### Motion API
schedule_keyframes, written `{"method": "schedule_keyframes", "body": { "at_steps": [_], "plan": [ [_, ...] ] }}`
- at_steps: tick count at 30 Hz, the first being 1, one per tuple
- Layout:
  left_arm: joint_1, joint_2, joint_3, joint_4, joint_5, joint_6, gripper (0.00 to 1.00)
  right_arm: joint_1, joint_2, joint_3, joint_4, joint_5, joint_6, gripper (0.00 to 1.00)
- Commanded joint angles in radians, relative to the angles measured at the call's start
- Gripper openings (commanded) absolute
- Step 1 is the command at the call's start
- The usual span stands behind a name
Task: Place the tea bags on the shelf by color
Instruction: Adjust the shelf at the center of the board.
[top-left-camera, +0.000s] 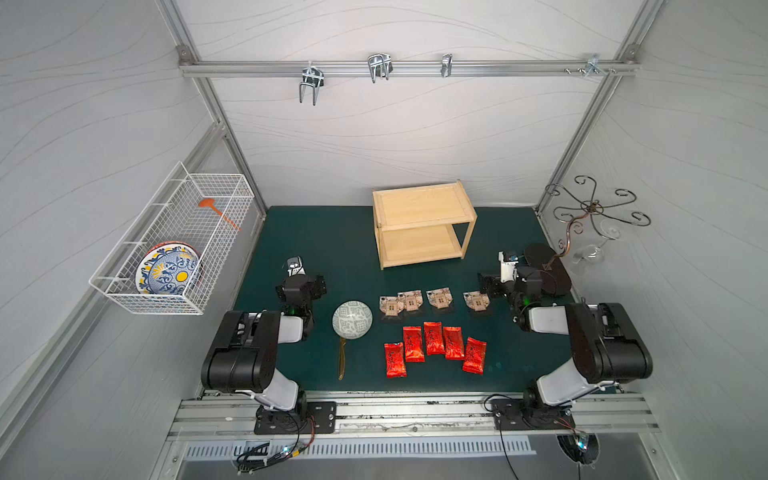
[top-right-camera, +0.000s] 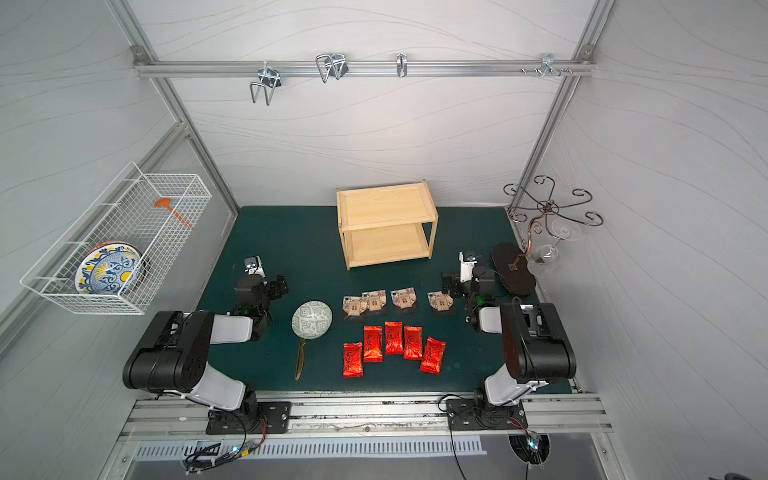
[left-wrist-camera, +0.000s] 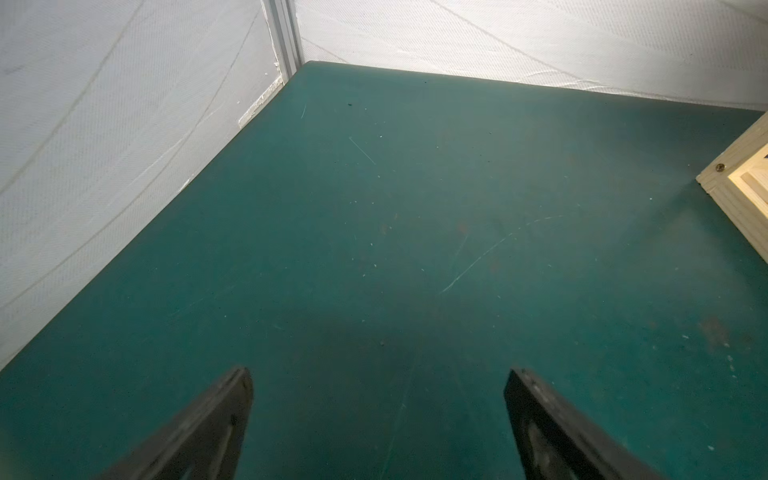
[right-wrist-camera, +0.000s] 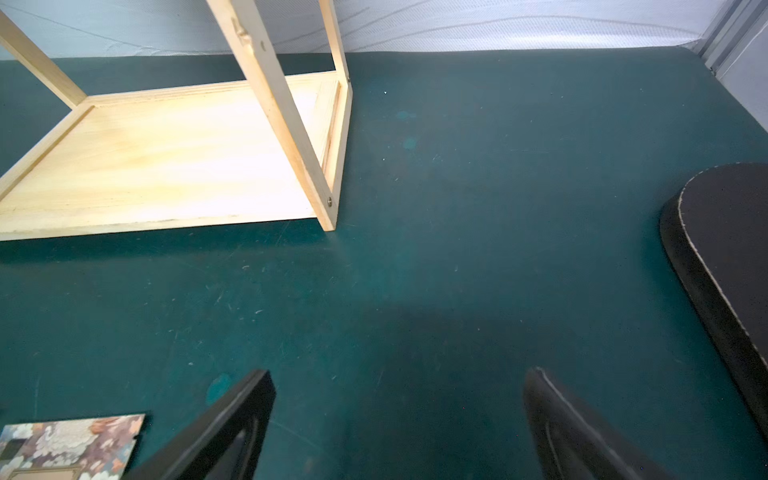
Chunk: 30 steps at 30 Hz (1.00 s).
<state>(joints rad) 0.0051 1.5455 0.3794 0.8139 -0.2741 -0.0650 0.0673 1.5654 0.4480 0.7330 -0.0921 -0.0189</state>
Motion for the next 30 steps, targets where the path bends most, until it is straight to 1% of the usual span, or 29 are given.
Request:
{"method": "schedule_keyframes", "body": {
  "at_steps": [1, 14, 15, 16, 17, 18, 19, 20, 21, 22, 23, 24, 25, 26, 28, 30],
  "plan": [
    [-0.006, 0.005, 0.024, 0.056, -0.011, -0.010, 1.00, -0.006, 0.006, 0.012, 0.025, -0.010, -0.008, 0.99],
    [-0.006, 0.005, 0.026, 0.054, -0.009, -0.010, 1.00, -0.006, 0.007, 0.015, 0.020, -0.010, -0.006, 0.99],
    [-0.006, 0.005, 0.024, 0.054, -0.011, -0.010, 1.00, -0.003, 0.004, 0.014, 0.023, 0.012, -0.006, 0.99],
    [-0.007, 0.003, 0.024, 0.054, -0.011, -0.010, 1.00, 0.014, -0.008, 0.014, 0.018, 0.090, 0.006, 0.99],
    [-0.010, -0.001, 0.024, 0.062, -0.037, -0.011, 1.00, 0.040, -0.038, 0.027, -0.018, 0.176, 0.010, 0.99],
    [-0.019, -0.019, 0.031, 0.037, -0.083, -0.023, 1.00, 0.068, -0.082, 0.057, -0.112, 0.228, -0.003, 0.99],
    [-0.023, -0.048, 0.035, -0.002, -0.086, -0.021, 1.00, 0.101, -0.128, 0.110, -0.240, 0.279, -0.009, 0.99],
    [-0.045, -0.080, 0.055, -0.045, -0.173, -0.016, 1.00, 0.138, -0.167, 0.165, -0.369, 0.340, 0.010, 0.99],
    [-0.062, -0.117, 0.097, -0.150, -0.232, -0.023, 1.00, 0.169, -0.200, 0.204, -0.456, 0.381, 0.051, 0.99],
    [-0.074, -0.156, 0.131, -0.239, -0.242, -0.011, 1.00, 0.197, -0.232, 0.243, -0.542, 0.395, 0.106, 0.99],
    [-0.088, -0.194, 0.172, -0.306, -0.274, -0.031, 1.00, 0.224, -0.258, 0.278, -0.604, 0.388, 0.147, 0.99],
    [-0.095, -0.224, 0.208, -0.409, -0.297, -0.089, 1.00, 0.251, -0.280, 0.303, -0.642, 0.385, 0.168, 0.99],
    [-0.097, -0.262, 0.274, -0.559, -0.270, -0.174, 0.99, 0.284, -0.302, 0.332, -0.678, 0.394, 0.190, 0.99],
    [-0.099, -0.280, 0.335, -0.670, -0.227, -0.248, 0.97, 0.311, -0.319, 0.358, -0.701, 0.385, 0.201, 0.99],
    [-0.113, -0.281, 0.459, -0.840, -0.131, -0.367, 0.97, 0.331, -0.326, 0.429, -0.751, 0.359, 0.233, 0.99],
    [-0.148, -0.248, 0.584, -0.984, -0.031, -0.415, 0.97, 0.327, -0.290, 0.526, -0.816, 0.327, 0.244, 0.99]
  ]
}}
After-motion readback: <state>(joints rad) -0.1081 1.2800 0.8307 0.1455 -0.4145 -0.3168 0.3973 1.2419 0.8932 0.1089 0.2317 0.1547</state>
